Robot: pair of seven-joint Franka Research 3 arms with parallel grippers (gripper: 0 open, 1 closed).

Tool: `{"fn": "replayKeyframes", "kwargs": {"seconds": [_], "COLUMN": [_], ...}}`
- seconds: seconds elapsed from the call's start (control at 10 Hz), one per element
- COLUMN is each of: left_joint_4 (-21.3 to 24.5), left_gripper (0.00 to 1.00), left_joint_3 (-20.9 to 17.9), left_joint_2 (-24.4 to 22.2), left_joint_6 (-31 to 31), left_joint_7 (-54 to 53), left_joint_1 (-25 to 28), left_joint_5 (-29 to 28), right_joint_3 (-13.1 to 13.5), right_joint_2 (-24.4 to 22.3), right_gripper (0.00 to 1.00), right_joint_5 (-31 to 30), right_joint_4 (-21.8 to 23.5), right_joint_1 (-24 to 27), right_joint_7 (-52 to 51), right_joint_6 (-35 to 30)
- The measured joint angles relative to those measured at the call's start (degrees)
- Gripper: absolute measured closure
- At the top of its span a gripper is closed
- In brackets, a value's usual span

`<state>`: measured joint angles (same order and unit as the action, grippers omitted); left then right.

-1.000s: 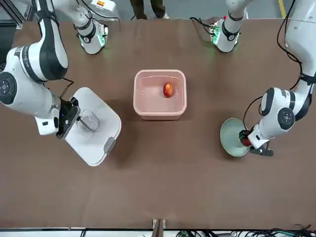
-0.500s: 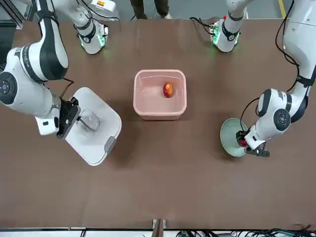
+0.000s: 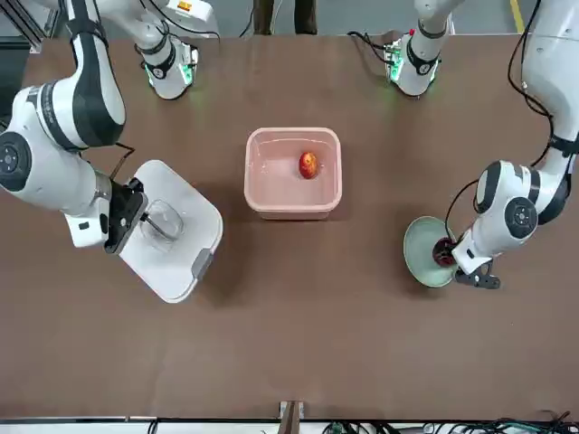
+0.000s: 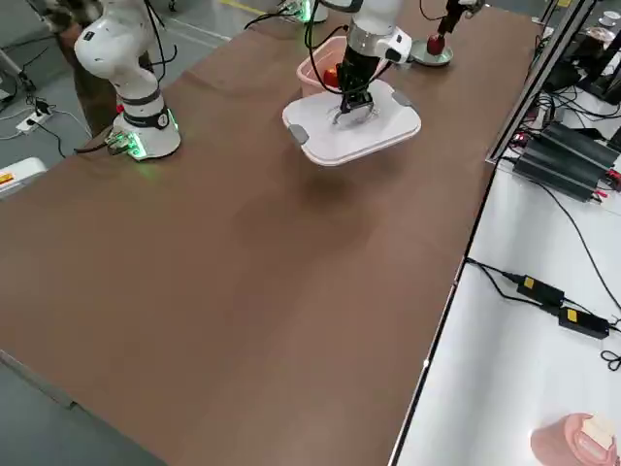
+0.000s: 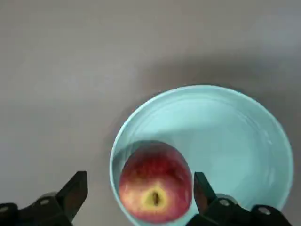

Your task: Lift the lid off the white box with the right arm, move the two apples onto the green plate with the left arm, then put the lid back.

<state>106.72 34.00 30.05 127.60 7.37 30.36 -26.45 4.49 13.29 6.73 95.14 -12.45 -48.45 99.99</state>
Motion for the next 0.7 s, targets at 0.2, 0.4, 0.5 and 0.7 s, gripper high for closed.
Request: {"fn": "replayKeyframes", "kwargs": {"seconds": [0.2, 0.4, 0.5, 0.7], "left_joint_4": [-1.52, -1.18, -0.76, -0.16], "left_gripper": [0.01, 0.01, 0.01, 0.01], "left_joint_3": [7.69, 16.83, 19.85, 21.88], "left_joint_2": [-6.54, -9.27, -9.08, -8.50], "left_joint_6": [-7.18, -8.75, -8.75, -8.72], "left_joint_7": [7.95, 20.63, 26.52, 36.69], "left_joint_1": [-0.09, -1.24, -2.86, -8.78], "left_joint_5": [3.35, 4.72, 4.80, 4.94], "right_joint_3": [-0.01, -0.01, -0.02, -0.03], "right_joint_2": [0.00, 0.00, 0.00, 0.00], "right_gripper": [0.94, 0.94, 0.94, 0.94], "right_joint_5": [0.00, 0.00, 0.00, 0.00], "right_joint_4": [0.00, 0.00, 0.00, 0.00], "right_joint_1": [0.00, 0.00, 0.00, 0.00], "right_joint_7": [-0.14, -0.21, -0.22, -0.24], "right_joint_6": [0.00, 0.00, 0.00, 0.00]}}
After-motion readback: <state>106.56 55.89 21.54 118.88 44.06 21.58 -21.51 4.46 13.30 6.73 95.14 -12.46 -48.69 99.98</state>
